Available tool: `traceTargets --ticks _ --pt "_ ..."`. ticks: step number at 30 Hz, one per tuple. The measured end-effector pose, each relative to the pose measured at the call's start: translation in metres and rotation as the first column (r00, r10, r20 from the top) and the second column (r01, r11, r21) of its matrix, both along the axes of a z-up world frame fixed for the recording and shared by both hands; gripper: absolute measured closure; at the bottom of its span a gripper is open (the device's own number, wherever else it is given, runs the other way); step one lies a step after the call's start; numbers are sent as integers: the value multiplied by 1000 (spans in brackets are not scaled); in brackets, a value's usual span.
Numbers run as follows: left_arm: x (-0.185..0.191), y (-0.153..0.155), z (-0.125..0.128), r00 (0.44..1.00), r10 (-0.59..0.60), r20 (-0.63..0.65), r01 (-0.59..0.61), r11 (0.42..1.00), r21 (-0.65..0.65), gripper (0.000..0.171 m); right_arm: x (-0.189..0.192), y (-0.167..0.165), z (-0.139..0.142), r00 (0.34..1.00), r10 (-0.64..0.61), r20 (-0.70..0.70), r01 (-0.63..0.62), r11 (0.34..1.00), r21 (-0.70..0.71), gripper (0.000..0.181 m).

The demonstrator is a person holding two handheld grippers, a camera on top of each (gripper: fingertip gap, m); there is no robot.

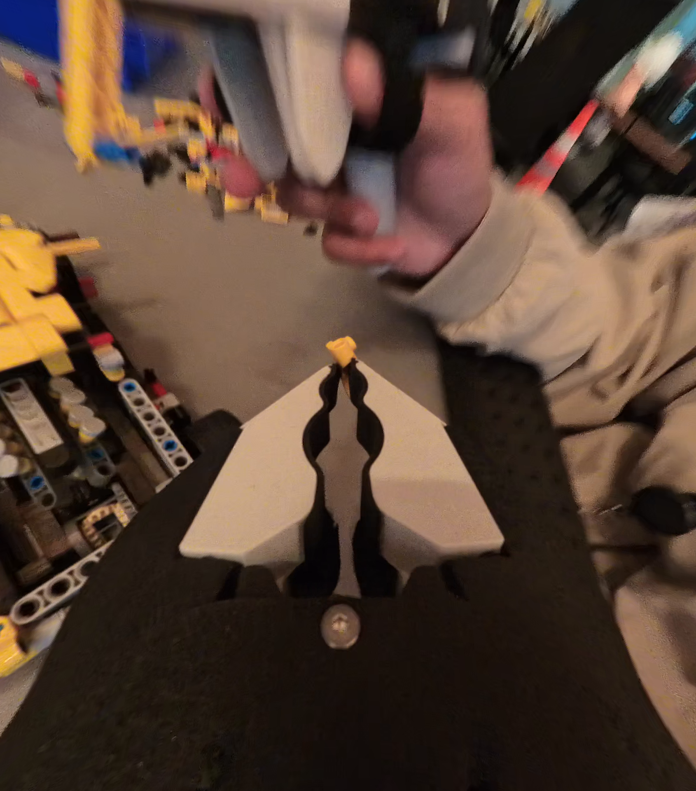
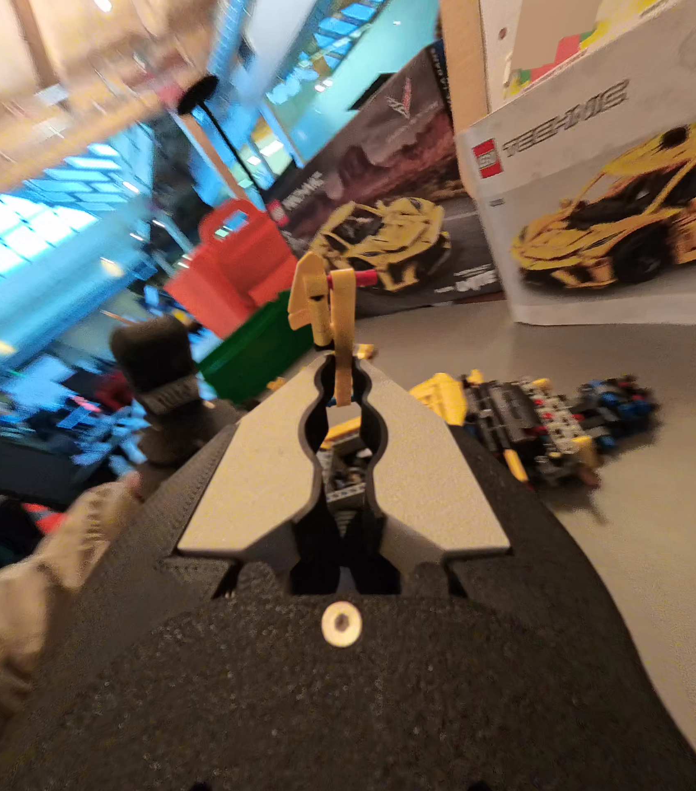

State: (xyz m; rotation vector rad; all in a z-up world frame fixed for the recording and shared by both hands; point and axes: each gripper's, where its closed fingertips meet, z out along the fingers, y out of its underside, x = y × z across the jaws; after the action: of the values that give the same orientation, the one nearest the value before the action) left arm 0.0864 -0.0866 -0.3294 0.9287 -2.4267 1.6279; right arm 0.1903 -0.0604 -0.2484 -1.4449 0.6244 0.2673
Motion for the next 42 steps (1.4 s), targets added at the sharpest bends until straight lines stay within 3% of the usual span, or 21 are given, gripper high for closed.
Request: traceTargets --ticks 2,7,10,19,23,26,29,31,35,37,42 --pt "-5 -8 -26 999 -35 -10 36 990 135 168 -4 1 2 990 88 -114 -78 993 85 175" --pt "-4 -20 -40 999 -43 33 35 975 220 168 -10 -2 16 925 256 -280 -168 938 302 175" --pt "-9 -16 -53 998 -56 3 53 958 282 168 1 -2 -2 925 185 -331 -112 967 228 175" --pt "-14 -14 -57 997 -83 -5 80 945 317 164 1 7 -19 972 81 -222 -78 997 21 175" --pt "-8 -4 -40 999 -46 22 39 963 266 152 0 7 -20 976 73 -207 -75 997 3 175" --pt "9 7 -12 989 47 142 -74 978 194 150 -1 8 -18 970 90 -224 -86 996 27 175" --pt "40 28 31 905 248 344 -289 955 72 150 -2 8 -16 974 89 -208 -85 996 27 175" --pt "59 49 46 798 373 474 -452 890 59 150 -4 9 -12 979 89 -182 -85 996 30 175" --pt "69 59 55 646 380 662 -588 800 114 147 -8 11 -8 992 74 -103 -74 997 5 175" --pt "70 56 57 614 379 692 -613 782 116 149 -10 13 -7 993 78 -85 -79 997 -4 175" --pt "68 49 55 629 355 691 -588 799 125 151 -11 14 -10 987 96 -125 -95 995 11 175"
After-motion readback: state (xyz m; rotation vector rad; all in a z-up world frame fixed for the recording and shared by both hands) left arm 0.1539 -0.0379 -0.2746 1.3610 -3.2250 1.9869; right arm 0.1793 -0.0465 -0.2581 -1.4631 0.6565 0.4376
